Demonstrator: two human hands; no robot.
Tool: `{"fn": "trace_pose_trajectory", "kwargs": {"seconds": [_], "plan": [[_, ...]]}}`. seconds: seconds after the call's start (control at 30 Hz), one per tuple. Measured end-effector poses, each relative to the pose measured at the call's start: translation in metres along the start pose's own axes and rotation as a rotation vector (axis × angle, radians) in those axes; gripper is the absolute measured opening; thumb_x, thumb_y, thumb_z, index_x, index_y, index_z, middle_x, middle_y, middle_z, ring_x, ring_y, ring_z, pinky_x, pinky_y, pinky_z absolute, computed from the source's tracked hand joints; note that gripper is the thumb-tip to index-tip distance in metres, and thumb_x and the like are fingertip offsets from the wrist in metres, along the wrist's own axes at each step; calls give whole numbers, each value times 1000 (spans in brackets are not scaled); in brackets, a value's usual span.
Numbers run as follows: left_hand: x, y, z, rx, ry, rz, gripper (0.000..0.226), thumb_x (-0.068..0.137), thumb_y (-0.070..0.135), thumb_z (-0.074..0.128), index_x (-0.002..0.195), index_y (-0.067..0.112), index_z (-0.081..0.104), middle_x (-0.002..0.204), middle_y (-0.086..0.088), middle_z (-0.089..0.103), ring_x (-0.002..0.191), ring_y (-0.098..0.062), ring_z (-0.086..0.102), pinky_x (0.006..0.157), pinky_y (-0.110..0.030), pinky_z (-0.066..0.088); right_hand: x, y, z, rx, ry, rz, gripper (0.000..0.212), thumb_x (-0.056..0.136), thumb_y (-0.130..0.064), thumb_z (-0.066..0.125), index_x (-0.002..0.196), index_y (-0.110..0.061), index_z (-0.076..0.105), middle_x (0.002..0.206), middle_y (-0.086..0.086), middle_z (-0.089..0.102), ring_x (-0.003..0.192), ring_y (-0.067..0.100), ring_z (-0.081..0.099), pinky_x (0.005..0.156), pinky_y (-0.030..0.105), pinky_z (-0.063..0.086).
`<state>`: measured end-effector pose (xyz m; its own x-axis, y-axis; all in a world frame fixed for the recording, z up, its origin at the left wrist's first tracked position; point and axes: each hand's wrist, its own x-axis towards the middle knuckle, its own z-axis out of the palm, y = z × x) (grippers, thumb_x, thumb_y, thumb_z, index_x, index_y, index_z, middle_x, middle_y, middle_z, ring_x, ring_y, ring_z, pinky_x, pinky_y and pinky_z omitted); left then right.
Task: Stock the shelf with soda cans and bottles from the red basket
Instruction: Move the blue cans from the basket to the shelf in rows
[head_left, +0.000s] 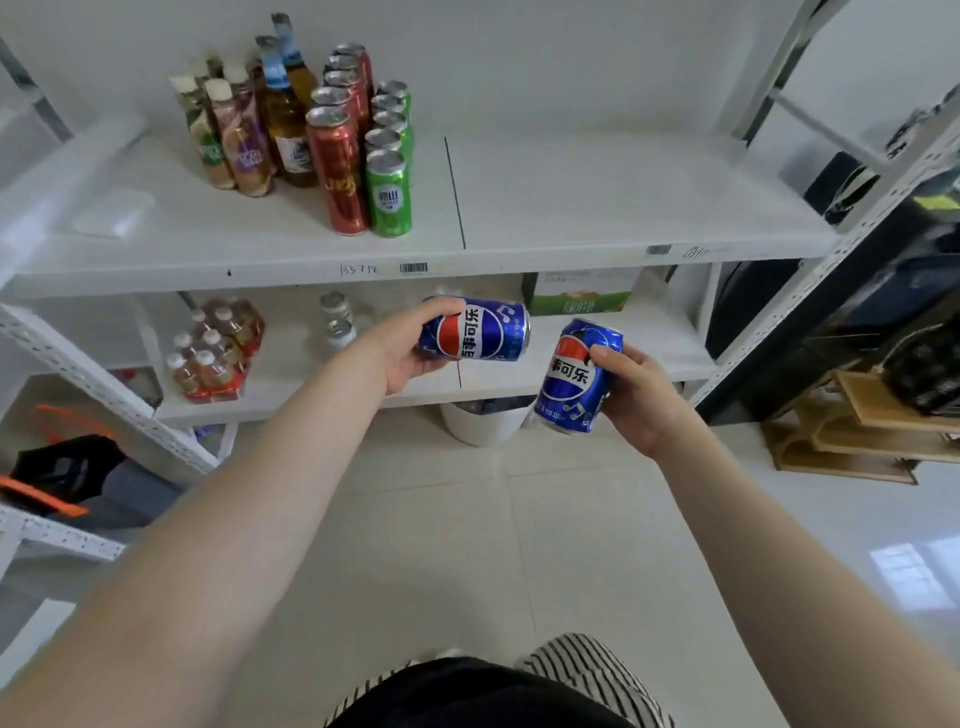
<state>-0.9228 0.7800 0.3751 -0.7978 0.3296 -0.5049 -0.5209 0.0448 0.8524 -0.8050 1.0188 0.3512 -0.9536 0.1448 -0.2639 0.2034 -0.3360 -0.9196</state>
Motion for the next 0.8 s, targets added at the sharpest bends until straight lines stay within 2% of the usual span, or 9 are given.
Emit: {"fn": "trace_pose_trajectory", "kwargs": {"seconds": [0.13,0.23,0.3,0.37,0.47,0.57,0.7,0.8], "plan": [[59,53,25,103,113,109,34,69,35,80,93,15,67,77,-2,71,72,-15,66,57,-22,49,66,-32,-25,14,-9,-43,41,73,-18,68,112,-7,63,96,11,67,87,24,63,78,37,51],[104,93,48,194,161,200,35,65,31,83,93,18,66,80,1,72,73,-14,67,57,-21,50,120,-59,-47,-1,-59,-65,34,72,-11,72,106,-9,65,91,8,68,82,22,63,74,34,49],[132,115,64,246,177,237,40,63,25,84,99,23,66,90,4,70,80,-10,66,60,-21,49,157,-79,-60,-26,-92,-78,35,72,-12,71,107,-10,64,89,6,69,78,19,64,70,31,51],[158,135,80,271,196,258,50,63,20,84,109,26,65,90,11,66,79,-4,61,56,-18,44,196,-97,-72,-49,-111,-90,34,77,-10,68,111,-9,62,91,6,68,78,18,64,68,29,52],[196,159,95,295,249,236,64,61,19,86,120,18,62,92,8,65,79,-5,60,55,-17,43,246,-122,-85,-52,-119,-104,30,84,-4,64,114,-7,60,94,7,67,79,17,65,68,27,53],[227,178,100,364,348,213,63,53,27,90,108,8,66,98,-5,70,82,-15,64,58,-23,46,291,-142,-92,-64,-169,-130,24,85,-2,63,108,-8,63,93,5,69,81,18,66,71,30,54],[255,195,103,436,469,272,46,48,34,91,78,17,61,79,2,64,73,-14,61,54,-24,42,336,-153,-96,-101,-227,-162,30,84,3,63,112,-10,64,93,0,73,84,16,69,71,27,54],[272,195,103,497,504,314,53,49,34,91,87,20,57,84,7,58,79,-14,57,57,-25,43,361,-155,-94,-149,-274,-180,42,82,8,62,120,-11,61,100,1,72,91,16,68,74,27,56]]}}
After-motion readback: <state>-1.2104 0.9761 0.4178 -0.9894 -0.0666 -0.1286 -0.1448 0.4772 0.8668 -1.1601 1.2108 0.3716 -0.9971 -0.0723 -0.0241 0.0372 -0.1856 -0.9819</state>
